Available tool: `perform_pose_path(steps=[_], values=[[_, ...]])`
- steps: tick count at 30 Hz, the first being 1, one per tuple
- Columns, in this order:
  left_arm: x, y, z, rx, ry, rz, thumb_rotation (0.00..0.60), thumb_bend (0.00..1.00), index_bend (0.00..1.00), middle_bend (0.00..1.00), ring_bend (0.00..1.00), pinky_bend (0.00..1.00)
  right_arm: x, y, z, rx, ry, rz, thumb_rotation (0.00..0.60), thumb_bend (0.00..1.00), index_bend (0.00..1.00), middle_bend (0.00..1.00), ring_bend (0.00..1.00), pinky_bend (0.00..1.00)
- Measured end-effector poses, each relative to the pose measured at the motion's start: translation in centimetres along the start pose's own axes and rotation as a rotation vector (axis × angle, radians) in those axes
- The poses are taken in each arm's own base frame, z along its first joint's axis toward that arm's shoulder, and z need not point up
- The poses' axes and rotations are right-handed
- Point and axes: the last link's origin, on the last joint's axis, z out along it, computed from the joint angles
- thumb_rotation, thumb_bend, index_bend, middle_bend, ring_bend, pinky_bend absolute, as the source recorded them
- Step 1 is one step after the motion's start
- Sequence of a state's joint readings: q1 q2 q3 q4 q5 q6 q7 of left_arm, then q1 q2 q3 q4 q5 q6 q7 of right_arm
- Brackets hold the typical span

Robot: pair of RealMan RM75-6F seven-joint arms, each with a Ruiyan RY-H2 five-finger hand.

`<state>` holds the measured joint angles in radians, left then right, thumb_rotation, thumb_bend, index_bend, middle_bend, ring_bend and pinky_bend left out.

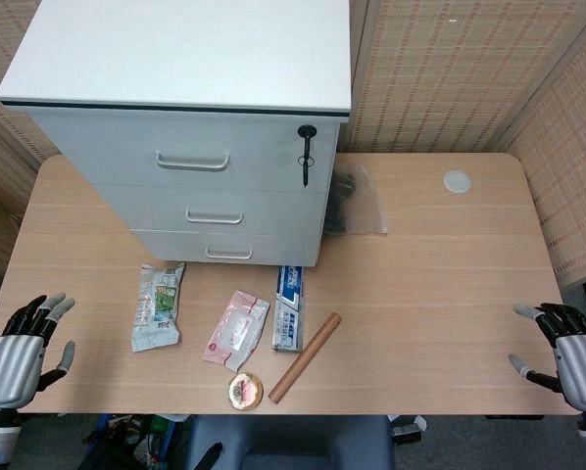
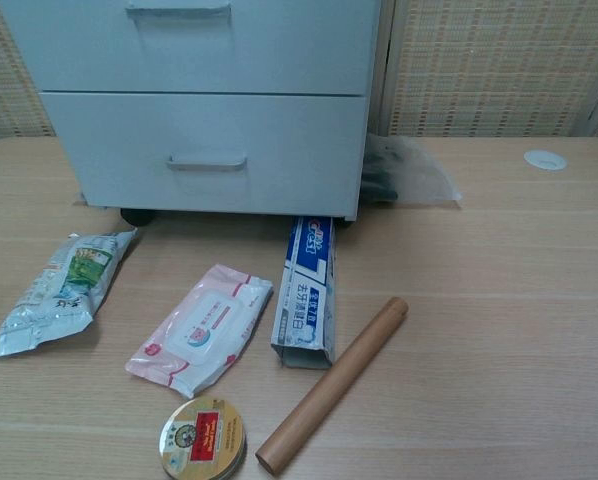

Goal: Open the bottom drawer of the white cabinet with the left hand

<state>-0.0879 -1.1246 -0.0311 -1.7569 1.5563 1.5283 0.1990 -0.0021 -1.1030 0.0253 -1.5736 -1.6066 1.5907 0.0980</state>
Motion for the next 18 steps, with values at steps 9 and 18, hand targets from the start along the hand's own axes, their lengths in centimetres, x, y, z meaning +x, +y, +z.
perform_pose_path(steps=[9,18], values=[[0.0,0.0,0.1,0.001,0.010,0.003,0.600,0.44,0.04,0.00,0.00,0.12,0.0,0.0,-0.1,-0.001,0.001,-0.001,0.600,0.15,0.27,0.33,0.21,0.18],[0.0,0.6,1.0,-0.052,0.006,-0.004,0.600,0.44,0.14,0.08,0.08,0.12,0.5,0.2,-0.1,-0.009,0.014,-0.011,0.600,0.15,0.27,0.33,0.21,0.18]])
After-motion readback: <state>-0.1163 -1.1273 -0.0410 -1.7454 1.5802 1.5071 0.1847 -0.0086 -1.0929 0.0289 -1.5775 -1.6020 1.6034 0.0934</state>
